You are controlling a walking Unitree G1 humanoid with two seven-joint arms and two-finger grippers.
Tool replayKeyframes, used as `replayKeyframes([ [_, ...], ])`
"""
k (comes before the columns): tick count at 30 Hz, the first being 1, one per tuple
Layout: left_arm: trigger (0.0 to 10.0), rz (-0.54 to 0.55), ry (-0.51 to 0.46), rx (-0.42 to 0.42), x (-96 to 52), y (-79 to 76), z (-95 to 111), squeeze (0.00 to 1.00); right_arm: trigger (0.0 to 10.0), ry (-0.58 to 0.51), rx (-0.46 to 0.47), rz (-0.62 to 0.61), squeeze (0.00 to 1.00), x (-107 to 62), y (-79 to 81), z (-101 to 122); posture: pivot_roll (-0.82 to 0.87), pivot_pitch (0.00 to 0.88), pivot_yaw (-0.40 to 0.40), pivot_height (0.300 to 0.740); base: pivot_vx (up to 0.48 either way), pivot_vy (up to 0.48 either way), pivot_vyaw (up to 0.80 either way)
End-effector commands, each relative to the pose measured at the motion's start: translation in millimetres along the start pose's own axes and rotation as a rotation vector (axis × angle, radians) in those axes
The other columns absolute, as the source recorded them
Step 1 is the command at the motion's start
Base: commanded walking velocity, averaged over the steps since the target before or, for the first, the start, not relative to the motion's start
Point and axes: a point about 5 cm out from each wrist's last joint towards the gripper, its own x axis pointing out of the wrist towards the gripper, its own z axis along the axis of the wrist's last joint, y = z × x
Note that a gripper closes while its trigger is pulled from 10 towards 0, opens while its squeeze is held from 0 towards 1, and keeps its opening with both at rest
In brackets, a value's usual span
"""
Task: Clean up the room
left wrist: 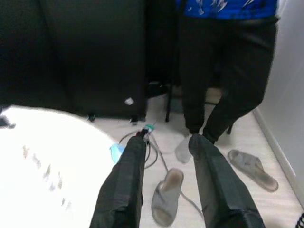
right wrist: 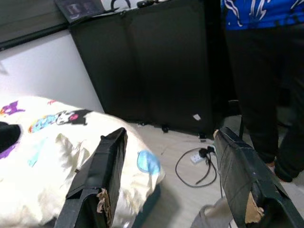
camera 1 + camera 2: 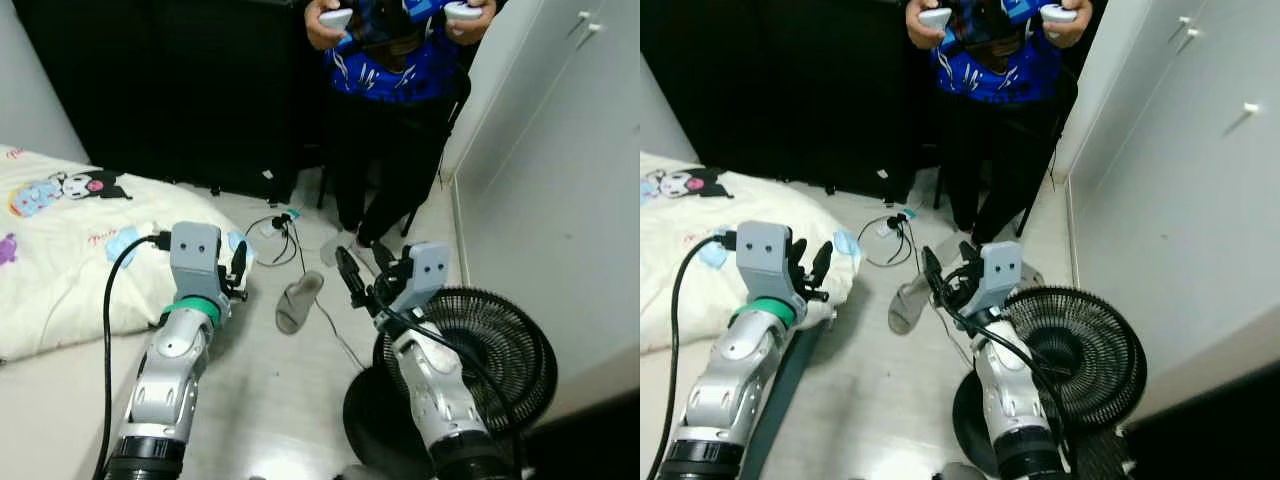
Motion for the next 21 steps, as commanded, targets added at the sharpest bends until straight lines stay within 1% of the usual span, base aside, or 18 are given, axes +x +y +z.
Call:
replayKeyframes([
  [1,10.0,0.002,0.023,-0.002,-2.2,0.2,-4.7,0.0,10.0,0.02,0.005,-0.002,0.0,-2.3,1.4,-5.1,0.01,0.0,0.025,0.724,0.439,0.0,0.77],
  [7,10.0,-0.001,0.024,0.0,-1.1,0.1,-4.3,0.0,10.0,0.026,0.005,-0.009,0.0,-1.8,0.8,-6.1,0.01,0.0,0.031,0.724,0.432,0.0,0.72],
  [16,10.0,0.008,0.037,0.012,0.8,2.1,-4.4,0.0,10.0,0.022,0.019,-0.004,0.0,-2.0,2.2,-6.4,0.0,0.0,0.038,0.724,0.0,0.0,0.0],
  [20,10.0,0.007,0.041,0.023,0.2,3.4,-5.8,0.0,10.0,0.027,0.03,0.018,0.0,-2.9,5.6,-8.3,0.0,0.0,0.04,0.724,0.0,0.0,0.0],
  [21,10.0,-0.001,0.044,0.037,-1.2,3.7,-7.4,0.0,10.0,0.033,0.035,0.027,0.0,-4.0,7.4,-10.0,0.0,0.0,0.04,0.724,0.0,0.0,0.0],
])
